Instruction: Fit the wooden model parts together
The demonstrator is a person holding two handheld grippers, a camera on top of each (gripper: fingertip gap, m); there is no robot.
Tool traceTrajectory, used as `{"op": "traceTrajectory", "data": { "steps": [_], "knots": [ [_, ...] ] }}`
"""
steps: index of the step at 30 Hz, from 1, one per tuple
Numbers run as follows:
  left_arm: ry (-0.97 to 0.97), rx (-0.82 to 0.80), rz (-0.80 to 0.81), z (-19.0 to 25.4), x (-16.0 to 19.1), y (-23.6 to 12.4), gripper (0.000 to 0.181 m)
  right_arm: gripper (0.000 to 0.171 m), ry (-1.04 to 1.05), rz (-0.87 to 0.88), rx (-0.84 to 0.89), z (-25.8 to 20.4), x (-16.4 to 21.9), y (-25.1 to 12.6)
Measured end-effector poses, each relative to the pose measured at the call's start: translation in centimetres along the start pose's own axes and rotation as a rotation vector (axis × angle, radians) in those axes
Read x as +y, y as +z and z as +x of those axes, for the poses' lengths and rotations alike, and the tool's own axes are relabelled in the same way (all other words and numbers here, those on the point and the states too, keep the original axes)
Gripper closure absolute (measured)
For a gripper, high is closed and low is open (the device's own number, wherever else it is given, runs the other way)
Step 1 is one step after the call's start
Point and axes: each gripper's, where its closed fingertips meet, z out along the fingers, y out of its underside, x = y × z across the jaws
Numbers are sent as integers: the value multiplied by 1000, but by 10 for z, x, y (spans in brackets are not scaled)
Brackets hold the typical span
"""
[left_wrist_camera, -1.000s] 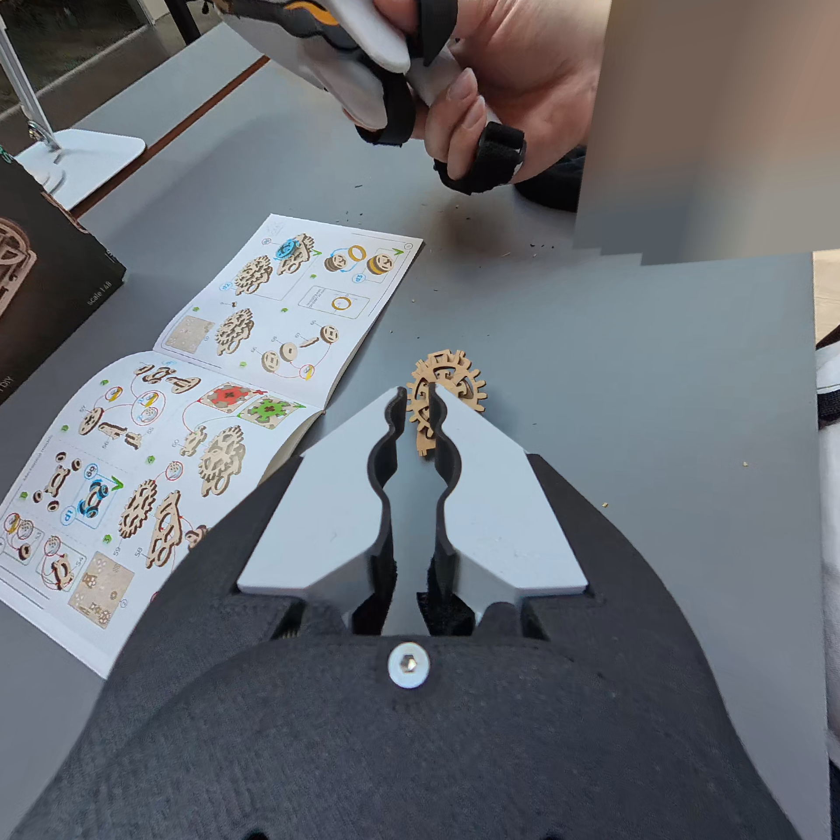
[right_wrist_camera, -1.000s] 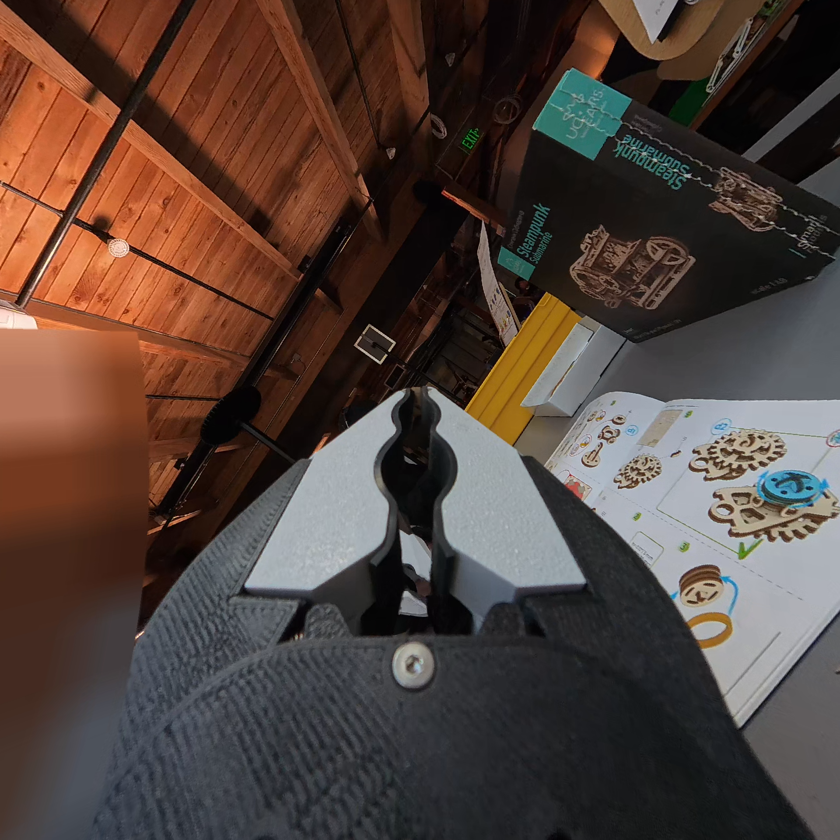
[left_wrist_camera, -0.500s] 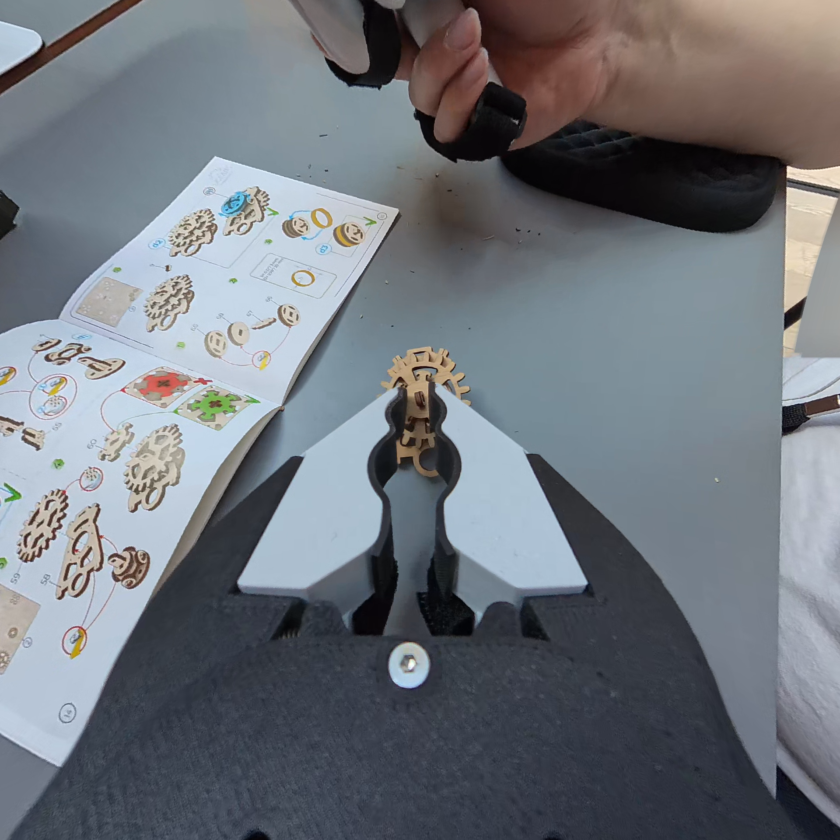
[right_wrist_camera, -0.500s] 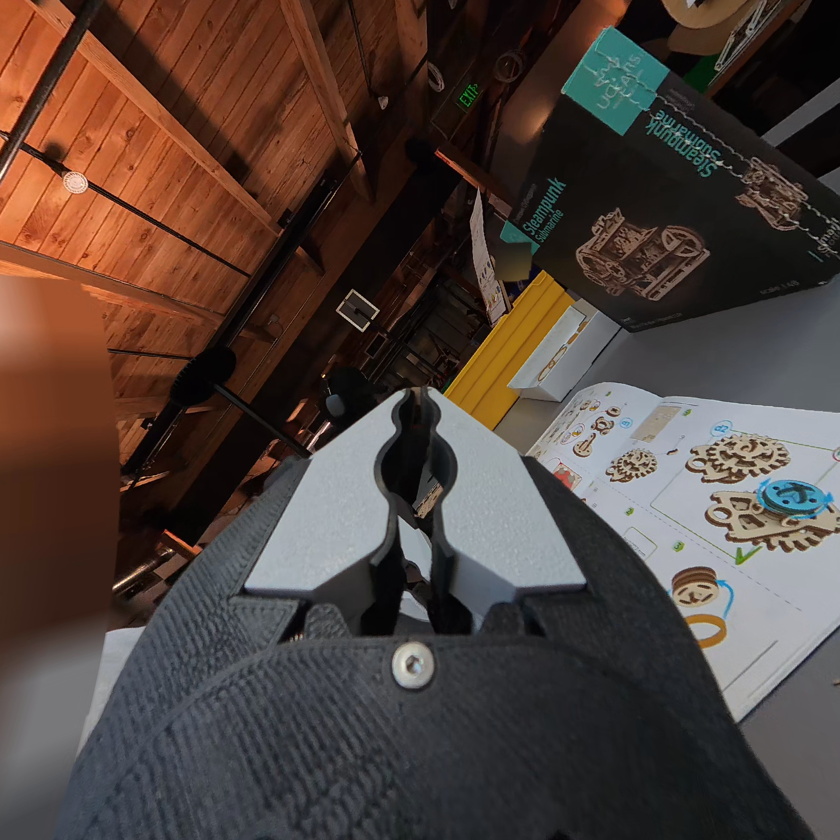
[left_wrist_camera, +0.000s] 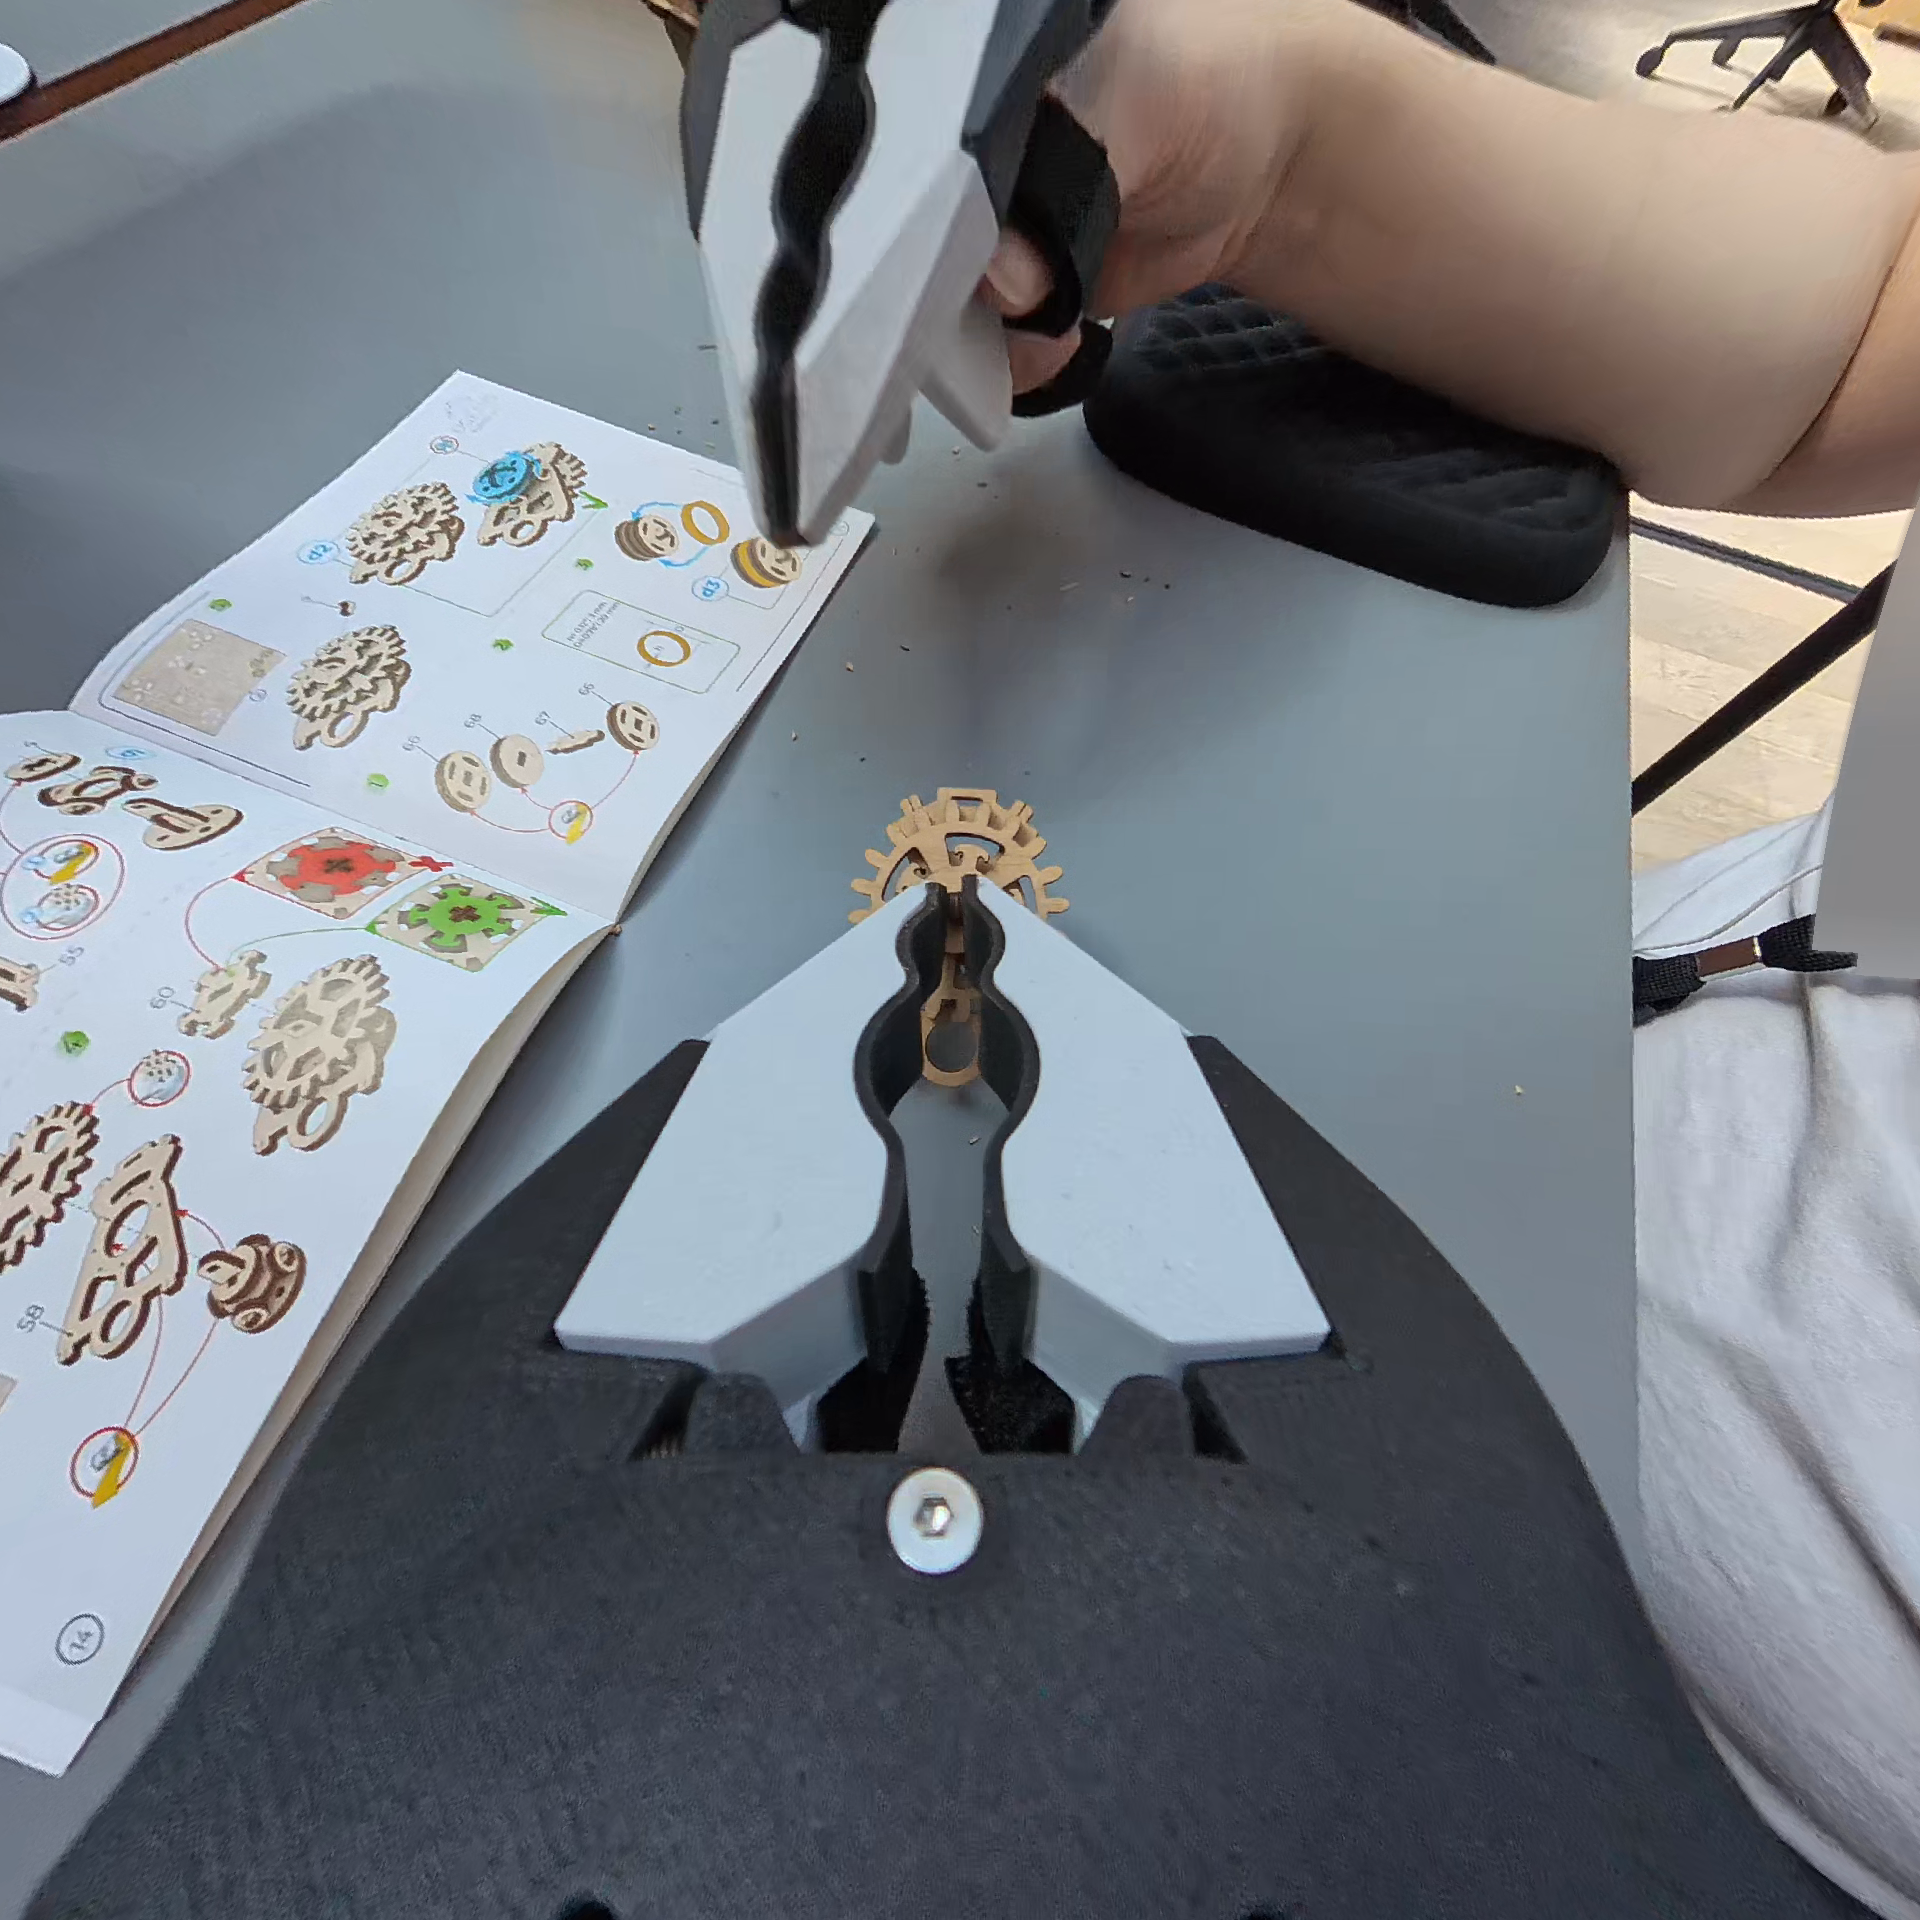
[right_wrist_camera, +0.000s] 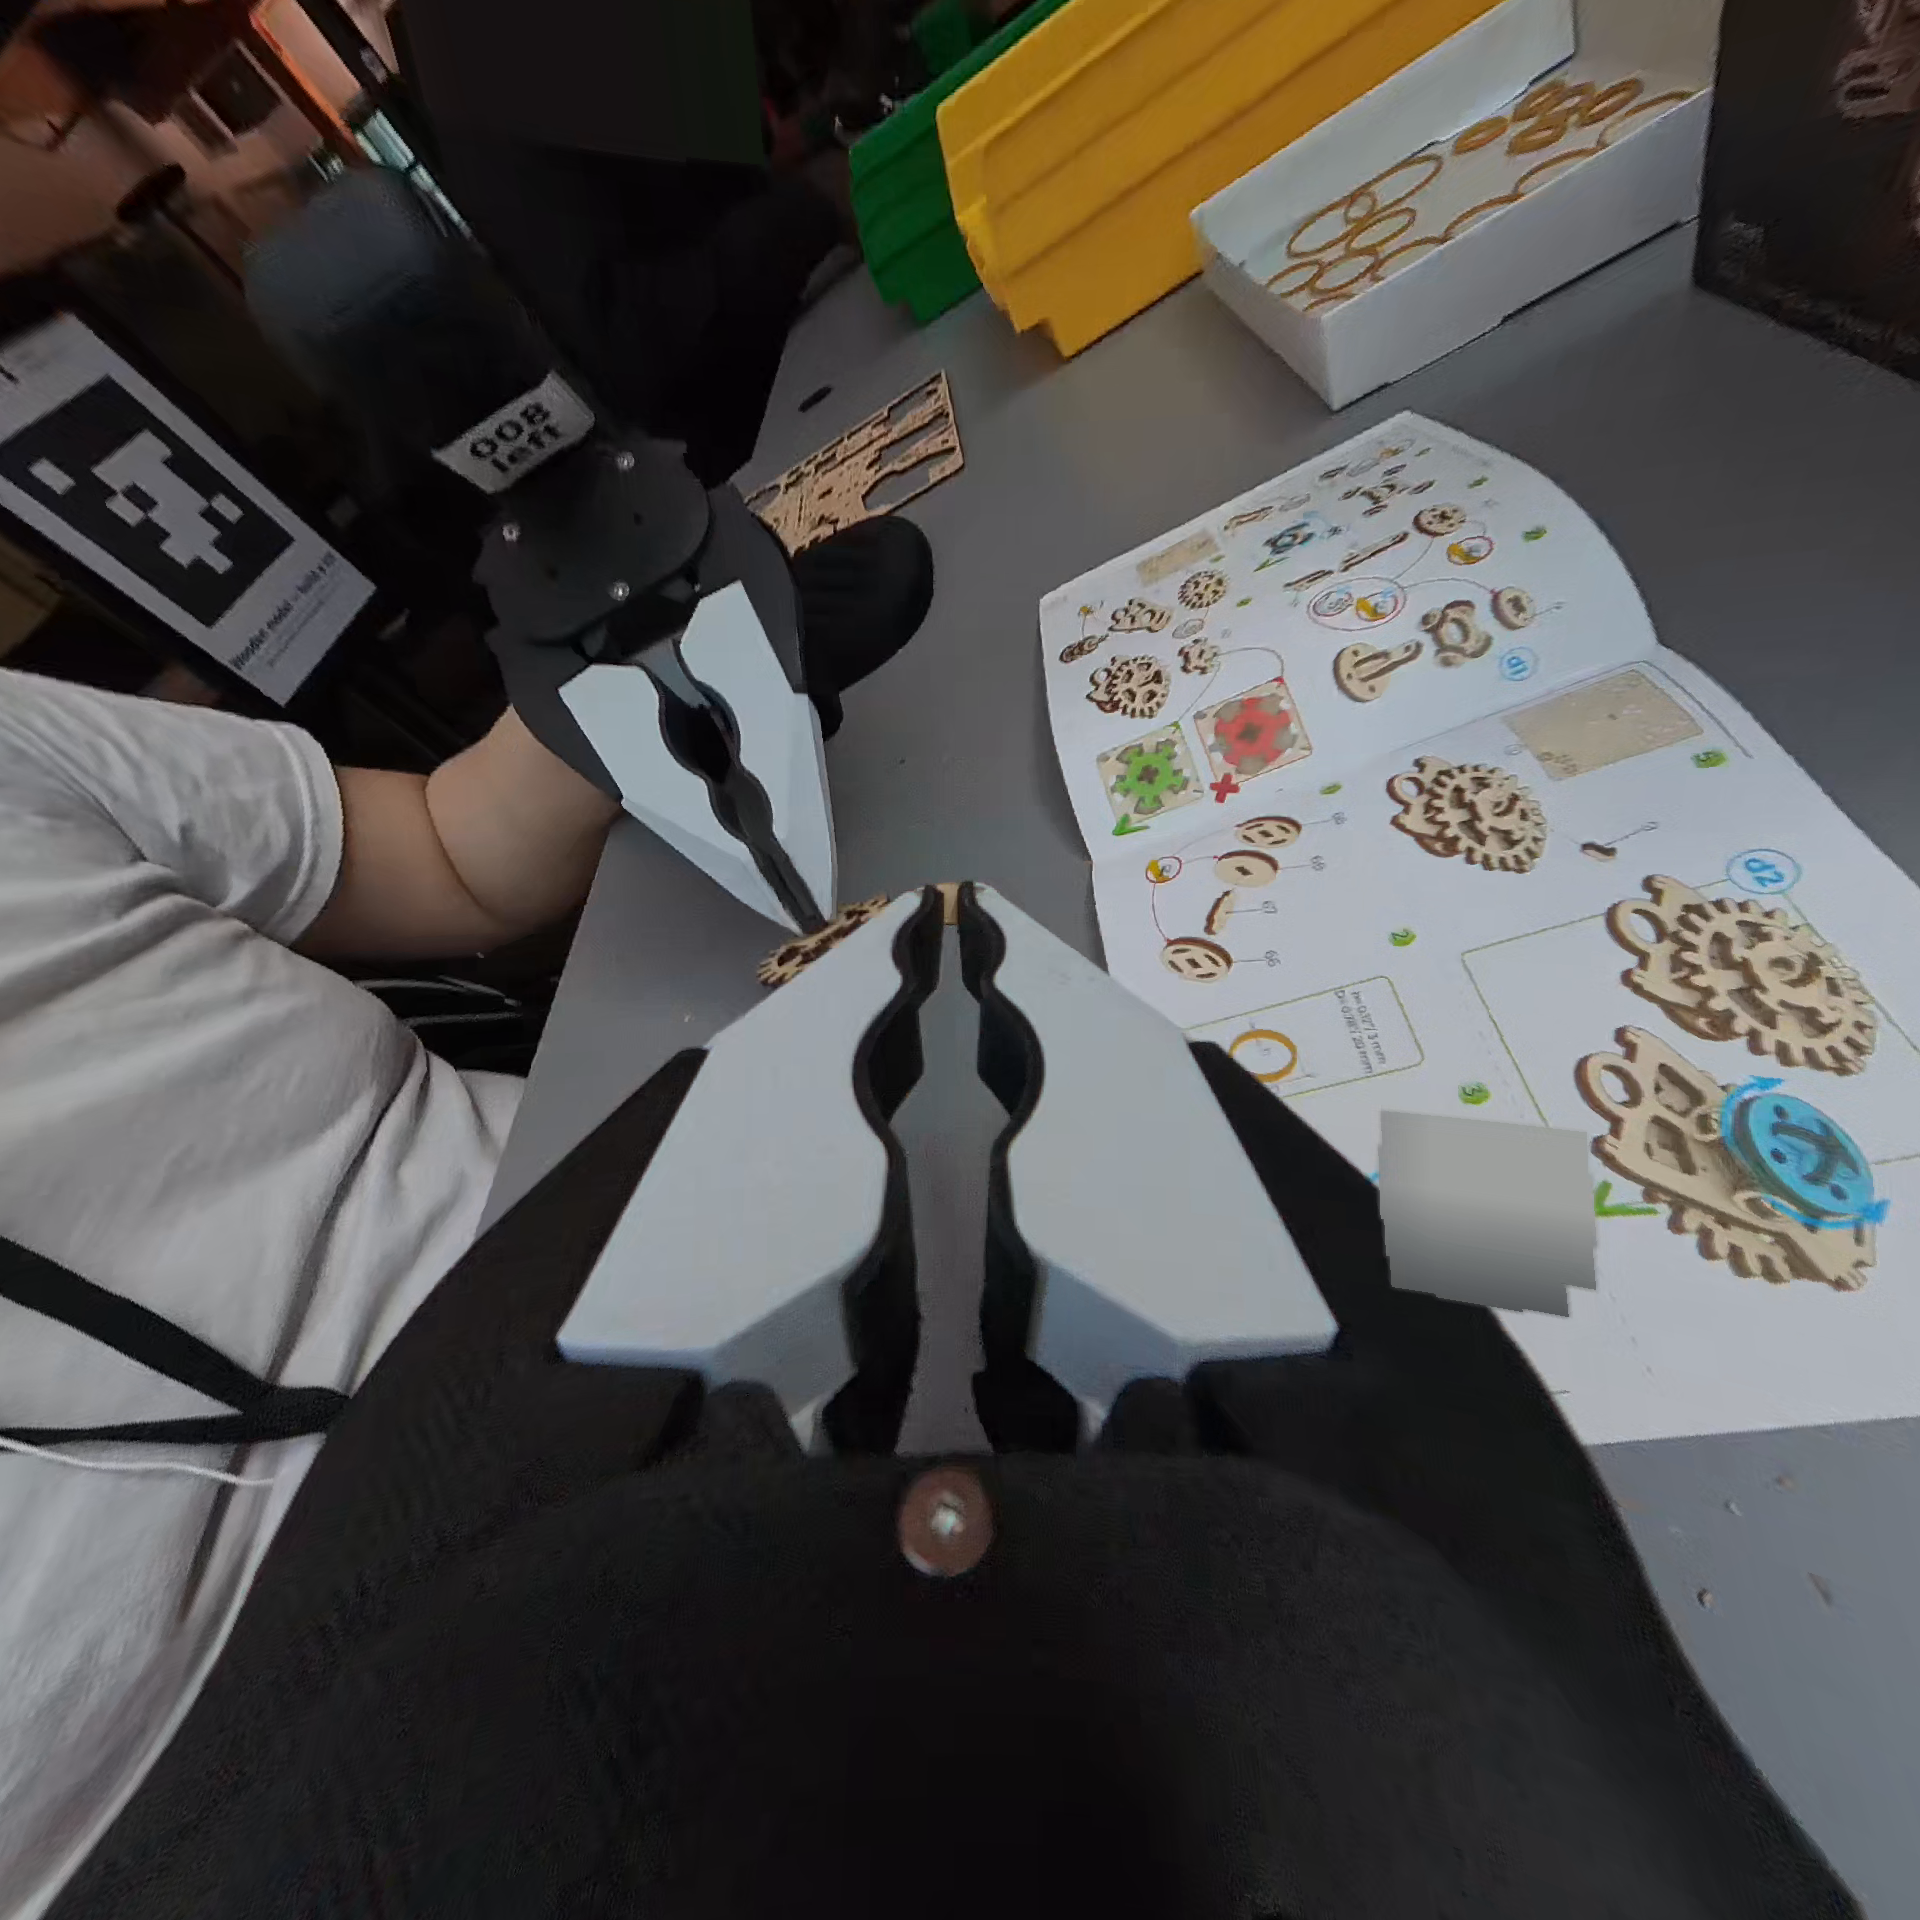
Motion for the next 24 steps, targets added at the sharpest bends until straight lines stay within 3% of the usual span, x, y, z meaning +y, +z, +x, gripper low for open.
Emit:
{"op": "traceTrajectory", "data": {
  "steps": [3, 9, 13, 16, 19, 24],
  "knots": [
    [-68, 32, 83, -2, -12, -12, 180, 170, -101, -181, -57, -15, 30, 11],
    [-218, 180, 301, 1, -43, -42, 181, 168, -25, -381, -191, -38, 69, 26],
    [-242, 201, 353, 0, -50, -49, 181, 147, -66, -433, -135, -34, 77, 31],
    [-250, 192, 378, -3, -54, -50, 181, 133, -108, -366, -107, -35, 64, 34],
    [-240, 187, 406, -3, -61, -51, 181, 106, -160, -152, -117, -49, 26, 41],
    [-161, 126, 393, -2, -70, -49, 181, 89, -281, 70, -73, -67, -12, 42]
  ]
}}
